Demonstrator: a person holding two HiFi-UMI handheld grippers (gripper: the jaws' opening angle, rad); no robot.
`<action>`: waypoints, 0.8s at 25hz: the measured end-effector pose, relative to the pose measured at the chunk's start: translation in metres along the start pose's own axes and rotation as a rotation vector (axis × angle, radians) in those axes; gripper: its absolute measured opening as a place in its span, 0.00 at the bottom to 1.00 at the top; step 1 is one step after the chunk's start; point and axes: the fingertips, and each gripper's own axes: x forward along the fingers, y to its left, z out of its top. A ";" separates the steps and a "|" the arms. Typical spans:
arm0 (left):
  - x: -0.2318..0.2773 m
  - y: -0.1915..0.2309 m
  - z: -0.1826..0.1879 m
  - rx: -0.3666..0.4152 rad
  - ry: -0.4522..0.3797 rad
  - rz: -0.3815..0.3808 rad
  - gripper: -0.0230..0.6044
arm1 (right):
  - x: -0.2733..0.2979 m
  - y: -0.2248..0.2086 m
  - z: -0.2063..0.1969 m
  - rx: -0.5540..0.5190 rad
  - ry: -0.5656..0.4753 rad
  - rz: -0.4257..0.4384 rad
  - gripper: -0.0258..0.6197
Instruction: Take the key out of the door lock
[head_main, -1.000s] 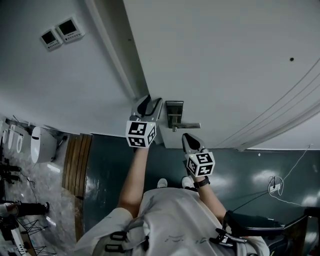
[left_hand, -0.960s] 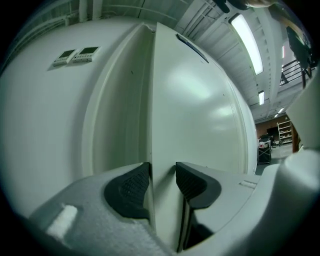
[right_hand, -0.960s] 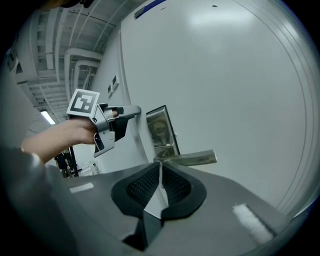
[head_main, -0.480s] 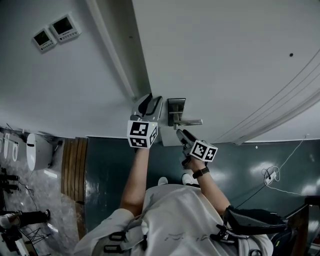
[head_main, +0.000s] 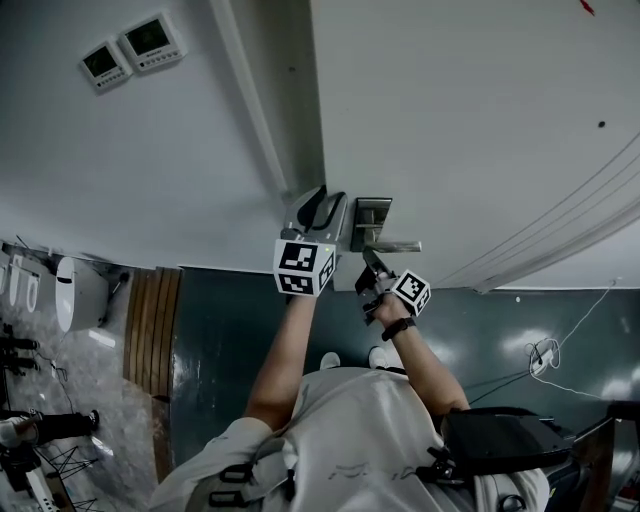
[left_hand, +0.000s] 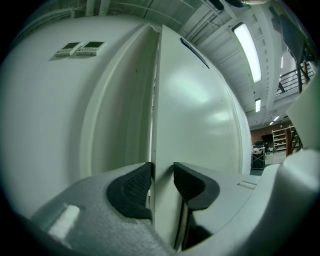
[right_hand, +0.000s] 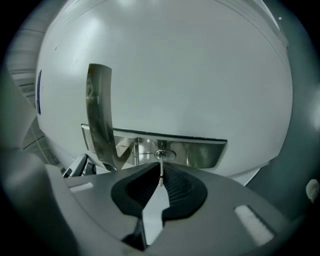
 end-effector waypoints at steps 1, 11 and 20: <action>0.000 0.000 0.000 -0.011 0.000 -0.004 0.26 | -0.001 0.001 0.001 -0.002 -0.013 0.004 0.09; 0.000 0.000 -0.001 -0.019 0.018 -0.017 0.27 | -0.028 -0.003 -0.016 0.006 -0.033 0.025 0.08; -0.007 -0.001 0.002 -0.013 -0.014 -0.042 0.26 | -0.096 -0.011 -0.035 -0.131 -0.006 -0.061 0.08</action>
